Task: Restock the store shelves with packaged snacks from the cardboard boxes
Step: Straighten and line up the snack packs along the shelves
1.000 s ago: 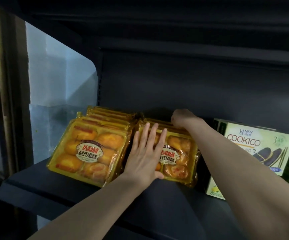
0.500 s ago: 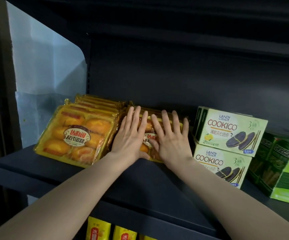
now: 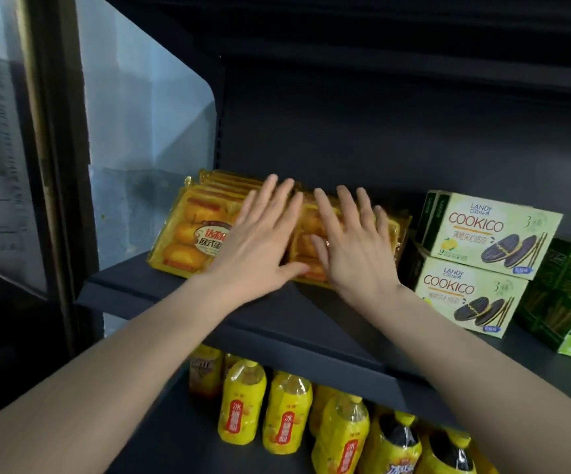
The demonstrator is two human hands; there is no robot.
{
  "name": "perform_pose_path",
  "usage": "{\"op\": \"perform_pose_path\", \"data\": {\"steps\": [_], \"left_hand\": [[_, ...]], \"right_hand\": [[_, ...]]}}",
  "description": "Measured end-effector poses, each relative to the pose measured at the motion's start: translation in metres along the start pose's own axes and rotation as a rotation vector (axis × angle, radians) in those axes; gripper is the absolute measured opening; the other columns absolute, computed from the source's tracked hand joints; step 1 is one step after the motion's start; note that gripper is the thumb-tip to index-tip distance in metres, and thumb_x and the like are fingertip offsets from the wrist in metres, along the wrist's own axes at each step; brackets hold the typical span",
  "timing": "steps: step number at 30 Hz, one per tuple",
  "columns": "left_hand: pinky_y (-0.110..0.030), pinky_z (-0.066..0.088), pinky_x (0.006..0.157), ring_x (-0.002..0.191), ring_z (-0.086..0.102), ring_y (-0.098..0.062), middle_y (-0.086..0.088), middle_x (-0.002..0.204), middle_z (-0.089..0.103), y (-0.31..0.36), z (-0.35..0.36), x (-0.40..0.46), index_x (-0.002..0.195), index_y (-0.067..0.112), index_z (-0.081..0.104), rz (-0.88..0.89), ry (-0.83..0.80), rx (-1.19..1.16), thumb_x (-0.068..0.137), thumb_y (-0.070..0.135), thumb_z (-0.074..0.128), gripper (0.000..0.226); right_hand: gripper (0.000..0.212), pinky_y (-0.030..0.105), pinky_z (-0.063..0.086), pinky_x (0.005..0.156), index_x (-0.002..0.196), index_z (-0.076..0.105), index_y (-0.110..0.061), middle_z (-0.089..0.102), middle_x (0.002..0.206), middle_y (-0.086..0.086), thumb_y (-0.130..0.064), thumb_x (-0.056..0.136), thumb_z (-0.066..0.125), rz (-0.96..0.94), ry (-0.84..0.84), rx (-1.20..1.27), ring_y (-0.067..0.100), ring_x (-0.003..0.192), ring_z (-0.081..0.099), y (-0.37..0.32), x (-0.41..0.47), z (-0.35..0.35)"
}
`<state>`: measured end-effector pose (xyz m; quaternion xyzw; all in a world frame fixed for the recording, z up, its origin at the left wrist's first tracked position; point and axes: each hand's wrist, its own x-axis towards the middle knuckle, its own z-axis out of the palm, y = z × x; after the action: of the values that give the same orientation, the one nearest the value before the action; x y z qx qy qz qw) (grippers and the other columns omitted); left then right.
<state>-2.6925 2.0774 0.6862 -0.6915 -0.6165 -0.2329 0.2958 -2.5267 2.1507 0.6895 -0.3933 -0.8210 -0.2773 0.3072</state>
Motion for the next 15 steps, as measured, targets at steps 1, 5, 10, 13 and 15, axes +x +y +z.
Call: {"op": "perform_pose_path", "data": {"steps": [1, 5, 10, 13, 15], "left_hand": [[-0.045, -0.006, 0.122, 0.149, -0.023, -0.024, -0.006, 0.165, -0.016, -0.015, -0.005, -0.008, 0.158, 0.015, -0.005, -0.046, -0.043, -0.029, 0.085, 0.069, 0.055, 0.109], [-0.054, -0.008, 0.121, 0.145, -0.033, -0.024, -0.006, 0.162, -0.026, -0.079, -0.012, -0.038, 0.156, 0.019, -0.015, -0.133, -0.219, -0.046, 0.066, 0.095, 0.029, 0.126], [-0.057, -0.007, 0.120, 0.143, -0.037, -0.026, -0.006, 0.160, -0.031, -0.117, 0.000, -0.046, 0.153, 0.021, -0.024, -0.150, -0.355, -0.079, 0.073, 0.082, 0.052, 0.126], [-0.057, -0.006, 0.120, 0.142, -0.039, -0.026, -0.004, 0.155, -0.041, -0.124, 0.012, -0.042, 0.151, 0.023, -0.030, -0.153, -0.387, -0.110, 0.075, 0.076, 0.059, 0.128], [-0.056, -0.006, 0.121, 0.140, -0.041, -0.027, -0.003, 0.151, -0.048, -0.126, 0.021, -0.038, 0.148, 0.025, -0.035, -0.155, -0.378, -0.128, 0.076, 0.072, 0.063, 0.131]], "right_hand": [[0.064, 0.061, 0.027, 0.116, 0.160, 0.019, -0.021, 0.026, 0.162, 0.018, -0.048, 0.102, 0.031, -0.031, 0.006, 0.036, 0.043, 0.150, 0.019, -0.015, -0.001, -0.005], [0.070, 0.059, 0.027, 0.116, 0.160, 0.019, -0.026, 0.018, 0.165, 0.016, -0.057, 0.101, 0.039, -0.167, -0.072, 0.157, 0.043, 0.151, 0.013, -0.073, -0.003, -0.008], [0.080, 0.060, 0.015, 0.121, 0.160, 0.011, -0.033, -0.001, 0.168, 0.011, -0.065, 0.095, 0.046, -0.212, -0.224, 0.109, 0.041, 0.153, -0.004, -0.102, 0.011, 0.007], [0.085, 0.060, 0.006, 0.122, 0.160, 0.000, -0.035, -0.014, 0.167, 0.008, -0.066, 0.094, 0.045, -0.202, -0.326, 0.028, 0.038, 0.152, -0.016, -0.105, 0.020, 0.019], [0.087, 0.060, 0.004, 0.122, 0.160, -0.002, -0.036, -0.018, 0.167, 0.008, -0.065, 0.094, 0.047, -0.198, -0.340, -0.016, 0.038, 0.151, -0.019, -0.106, 0.027, 0.028]]}}
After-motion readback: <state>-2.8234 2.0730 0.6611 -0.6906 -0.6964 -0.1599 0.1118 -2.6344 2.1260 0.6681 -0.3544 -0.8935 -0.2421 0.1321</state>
